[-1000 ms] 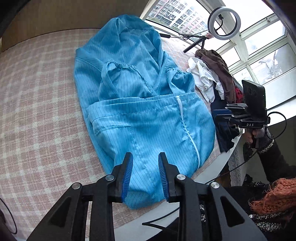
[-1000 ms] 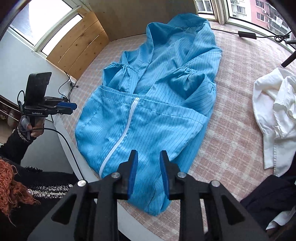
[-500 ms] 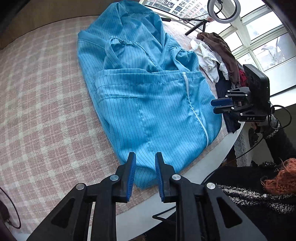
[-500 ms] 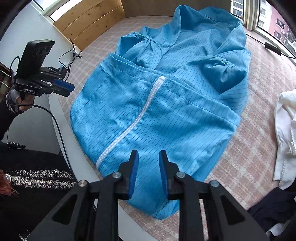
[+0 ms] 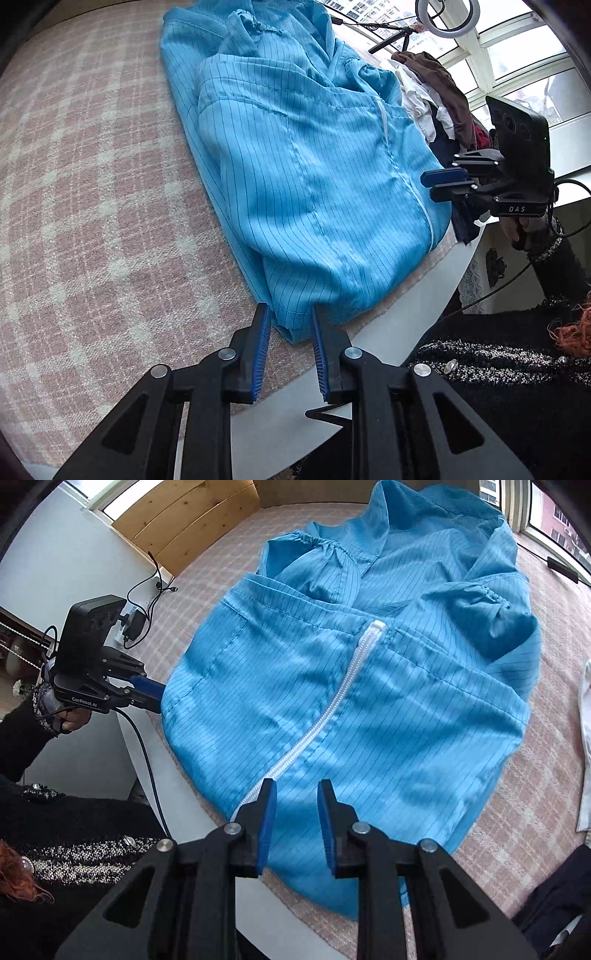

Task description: Fold clothes

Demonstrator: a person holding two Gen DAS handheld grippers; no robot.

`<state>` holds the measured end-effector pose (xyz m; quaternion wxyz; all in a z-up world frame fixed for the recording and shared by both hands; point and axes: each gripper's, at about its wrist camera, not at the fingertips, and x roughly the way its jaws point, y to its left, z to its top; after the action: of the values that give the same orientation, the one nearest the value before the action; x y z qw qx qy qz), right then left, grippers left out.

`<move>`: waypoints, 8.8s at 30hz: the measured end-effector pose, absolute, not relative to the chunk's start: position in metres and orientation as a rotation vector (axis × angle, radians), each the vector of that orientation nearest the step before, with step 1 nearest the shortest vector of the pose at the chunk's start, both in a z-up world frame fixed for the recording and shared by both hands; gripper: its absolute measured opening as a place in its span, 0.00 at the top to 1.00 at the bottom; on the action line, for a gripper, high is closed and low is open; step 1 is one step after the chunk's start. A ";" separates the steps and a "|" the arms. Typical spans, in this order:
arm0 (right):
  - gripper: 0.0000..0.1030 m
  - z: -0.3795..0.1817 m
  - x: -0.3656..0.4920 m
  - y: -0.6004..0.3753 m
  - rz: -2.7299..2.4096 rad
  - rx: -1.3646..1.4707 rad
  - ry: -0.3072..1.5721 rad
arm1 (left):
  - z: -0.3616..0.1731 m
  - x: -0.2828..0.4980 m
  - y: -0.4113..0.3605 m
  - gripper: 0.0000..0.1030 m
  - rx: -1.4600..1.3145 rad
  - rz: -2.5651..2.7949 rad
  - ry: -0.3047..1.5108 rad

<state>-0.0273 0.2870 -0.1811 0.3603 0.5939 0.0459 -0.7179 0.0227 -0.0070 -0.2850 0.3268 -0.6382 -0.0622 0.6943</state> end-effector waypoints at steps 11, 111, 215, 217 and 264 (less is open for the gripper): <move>0.78 -0.199 -0.084 0.162 -1.717 1.441 0.348 | -0.296 0.024 -0.004 0.81 -1.601 1.838 -0.230; 0.89 -0.204 0.036 0.370 -2.132 1.470 0.124 | -0.229 0.003 0.022 0.89 -1.467 2.034 0.062; 0.51 -0.212 -0.029 0.341 -2.263 1.787 -0.329 | -0.288 -0.035 0.089 0.62 -1.708 1.665 -0.261; 0.51 -0.215 -0.029 0.335 -2.241 1.744 -0.282 | -0.295 -0.035 0.093 0.79 -1.742 1.683 -0.269; 0.52 -0.229 -0.232 0.142 -1.666 1.440 0.258 | -0.274 -0.122 0.003 0.60 -1.512 2.103 -0.339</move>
<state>-0.2317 0.1421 -0.2290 0.4461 0.5814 0.1040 -0.6725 -0.1223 0.0029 -0.2744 0.2617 -0.5588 -0.1252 0.7769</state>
